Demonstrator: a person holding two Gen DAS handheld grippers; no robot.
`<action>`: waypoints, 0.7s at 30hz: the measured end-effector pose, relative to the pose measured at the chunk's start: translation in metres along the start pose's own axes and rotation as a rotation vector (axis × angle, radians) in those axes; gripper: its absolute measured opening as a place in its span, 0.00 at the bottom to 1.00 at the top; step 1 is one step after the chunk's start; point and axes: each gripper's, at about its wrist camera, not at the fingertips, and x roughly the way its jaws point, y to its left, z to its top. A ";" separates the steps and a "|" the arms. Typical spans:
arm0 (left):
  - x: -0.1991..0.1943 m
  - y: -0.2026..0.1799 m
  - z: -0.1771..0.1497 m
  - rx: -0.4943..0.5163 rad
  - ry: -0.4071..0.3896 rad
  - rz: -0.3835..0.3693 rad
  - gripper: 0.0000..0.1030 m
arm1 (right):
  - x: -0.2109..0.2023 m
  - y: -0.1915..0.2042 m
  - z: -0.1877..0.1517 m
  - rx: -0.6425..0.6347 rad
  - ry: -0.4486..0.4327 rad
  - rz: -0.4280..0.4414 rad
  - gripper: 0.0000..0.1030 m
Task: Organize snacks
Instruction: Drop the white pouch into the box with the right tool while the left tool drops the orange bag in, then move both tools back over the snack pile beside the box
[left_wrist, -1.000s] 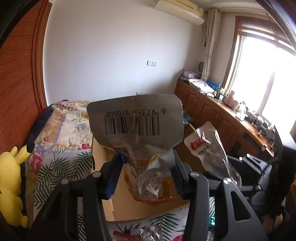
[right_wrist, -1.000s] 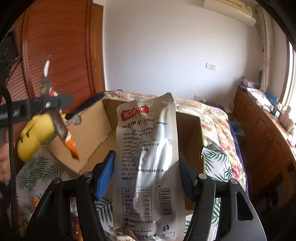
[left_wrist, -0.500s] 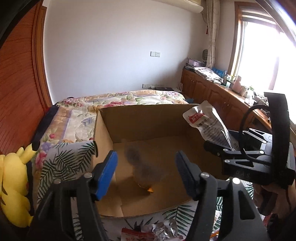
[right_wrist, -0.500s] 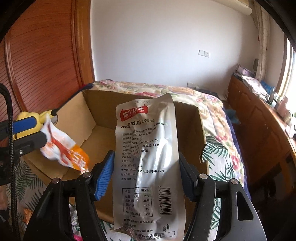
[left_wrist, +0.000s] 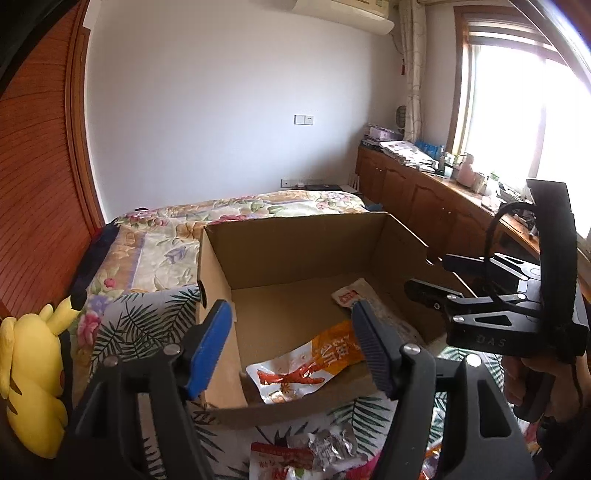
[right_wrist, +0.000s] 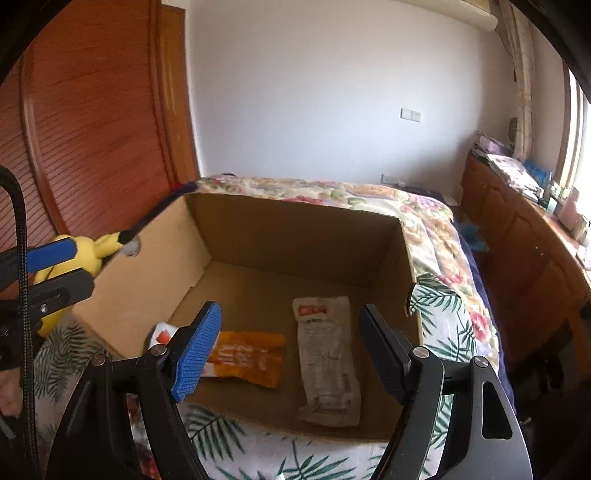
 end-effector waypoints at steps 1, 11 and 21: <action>-0.002 0.000 -0.001 0.004 0.001 -0.002 0.65 | -0.005 0.000 -0.003 0.003 -0.008 0.007 0.76; -0.038 0.001 -0.030 0.034 -0.002 -0.025 0.66 | -0.062 0.009 -0.049 -0.023 -0.067 0.073 0.76; -0.057 0.004 -0.077 0.083 0.040 -0.023 0.66 | -0.077 0.029 -0.100 -0.070 -0.032 0.116 0.76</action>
